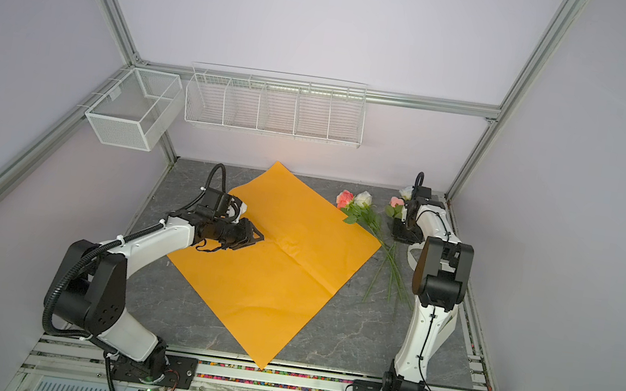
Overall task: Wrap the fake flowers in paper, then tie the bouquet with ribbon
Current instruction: 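Grasp one rose stem with the right gripper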
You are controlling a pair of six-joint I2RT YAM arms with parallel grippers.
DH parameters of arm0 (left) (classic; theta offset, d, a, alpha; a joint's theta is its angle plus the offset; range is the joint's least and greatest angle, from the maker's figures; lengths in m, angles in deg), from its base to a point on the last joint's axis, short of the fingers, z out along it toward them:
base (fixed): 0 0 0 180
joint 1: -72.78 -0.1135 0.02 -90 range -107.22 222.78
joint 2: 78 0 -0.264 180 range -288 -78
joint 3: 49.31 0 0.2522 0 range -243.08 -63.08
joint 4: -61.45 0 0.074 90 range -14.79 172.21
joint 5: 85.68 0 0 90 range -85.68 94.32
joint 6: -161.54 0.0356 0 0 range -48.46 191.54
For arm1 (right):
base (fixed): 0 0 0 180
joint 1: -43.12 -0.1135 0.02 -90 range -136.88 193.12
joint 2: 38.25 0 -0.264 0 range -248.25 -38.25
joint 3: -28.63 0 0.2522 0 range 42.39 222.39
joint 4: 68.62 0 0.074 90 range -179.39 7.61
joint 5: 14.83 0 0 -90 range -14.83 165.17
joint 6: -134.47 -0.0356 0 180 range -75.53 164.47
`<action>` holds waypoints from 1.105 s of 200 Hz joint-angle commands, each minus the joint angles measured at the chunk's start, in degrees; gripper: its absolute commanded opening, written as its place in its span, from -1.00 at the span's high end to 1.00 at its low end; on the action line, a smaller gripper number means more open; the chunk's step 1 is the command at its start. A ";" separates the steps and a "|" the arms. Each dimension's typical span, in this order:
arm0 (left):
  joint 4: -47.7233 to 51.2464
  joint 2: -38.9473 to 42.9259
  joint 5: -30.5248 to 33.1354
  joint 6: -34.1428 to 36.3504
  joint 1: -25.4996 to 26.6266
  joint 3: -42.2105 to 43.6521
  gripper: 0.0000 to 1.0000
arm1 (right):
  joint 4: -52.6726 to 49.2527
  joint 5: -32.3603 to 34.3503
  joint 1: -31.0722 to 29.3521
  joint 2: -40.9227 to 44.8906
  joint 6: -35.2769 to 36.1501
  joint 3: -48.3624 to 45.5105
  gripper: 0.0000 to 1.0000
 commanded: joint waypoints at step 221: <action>1.59 2.67 2.25 1.19 0.04 -0.20 0.26 | -3.39 10.03 -0.66 13.34 5.80 1.40 0.86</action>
